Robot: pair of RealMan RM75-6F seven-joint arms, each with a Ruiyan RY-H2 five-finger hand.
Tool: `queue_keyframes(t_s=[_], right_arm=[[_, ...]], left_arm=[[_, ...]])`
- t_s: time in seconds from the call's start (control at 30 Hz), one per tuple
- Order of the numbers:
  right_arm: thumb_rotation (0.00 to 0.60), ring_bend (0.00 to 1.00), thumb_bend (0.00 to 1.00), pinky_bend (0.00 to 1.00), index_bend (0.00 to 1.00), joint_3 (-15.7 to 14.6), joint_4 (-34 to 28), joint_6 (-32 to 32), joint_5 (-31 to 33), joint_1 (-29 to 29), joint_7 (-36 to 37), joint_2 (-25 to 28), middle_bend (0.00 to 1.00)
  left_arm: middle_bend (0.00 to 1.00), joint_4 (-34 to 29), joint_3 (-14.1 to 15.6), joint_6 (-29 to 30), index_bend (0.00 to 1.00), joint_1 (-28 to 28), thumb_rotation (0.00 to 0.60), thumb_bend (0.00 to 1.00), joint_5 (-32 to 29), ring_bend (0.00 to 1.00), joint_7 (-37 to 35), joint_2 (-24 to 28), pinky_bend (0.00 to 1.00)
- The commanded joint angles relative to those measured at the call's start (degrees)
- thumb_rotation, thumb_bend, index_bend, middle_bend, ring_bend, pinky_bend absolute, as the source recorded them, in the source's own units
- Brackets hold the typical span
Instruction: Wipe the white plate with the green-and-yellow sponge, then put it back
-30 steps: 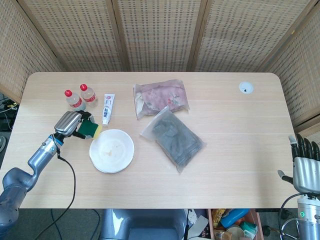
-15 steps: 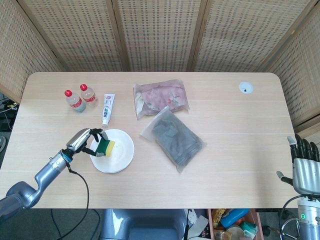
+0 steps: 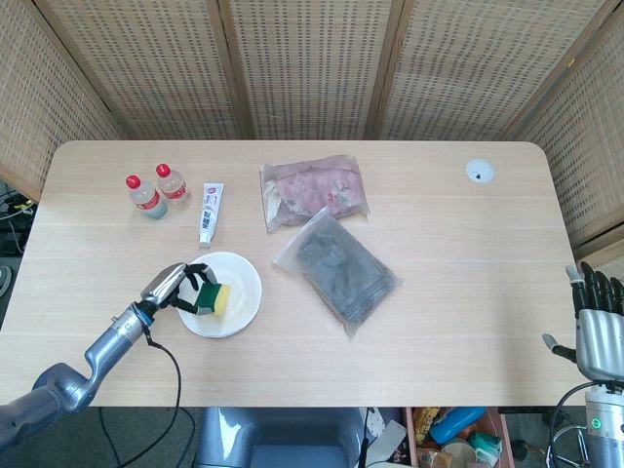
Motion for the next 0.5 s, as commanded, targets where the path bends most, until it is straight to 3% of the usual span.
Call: queue_keyframes(t_s=[0.03,0.5], right_arm=[[0.6,0.0,0.0,0.0,0.0,0.01,0.04,-0.04,0.04,0.02,0.01,0.01,0.0],[0.6,0.0,0.0,0.0,0.0,0.15,0.43,-0.52,0.55,0.18,0.22,-0.01,0.0]], left_arm=[[0.49,1.71,-0.3,-0.66,0.58,0.17,0.6,0.1,-0.36,0.39,0.16,-1.36,0.47],[0.49,8.51,-0.37,-2.28,0.59,0.82,0.6,0.1,-0.58,0.39,-1.33,-6.29,0.47]])
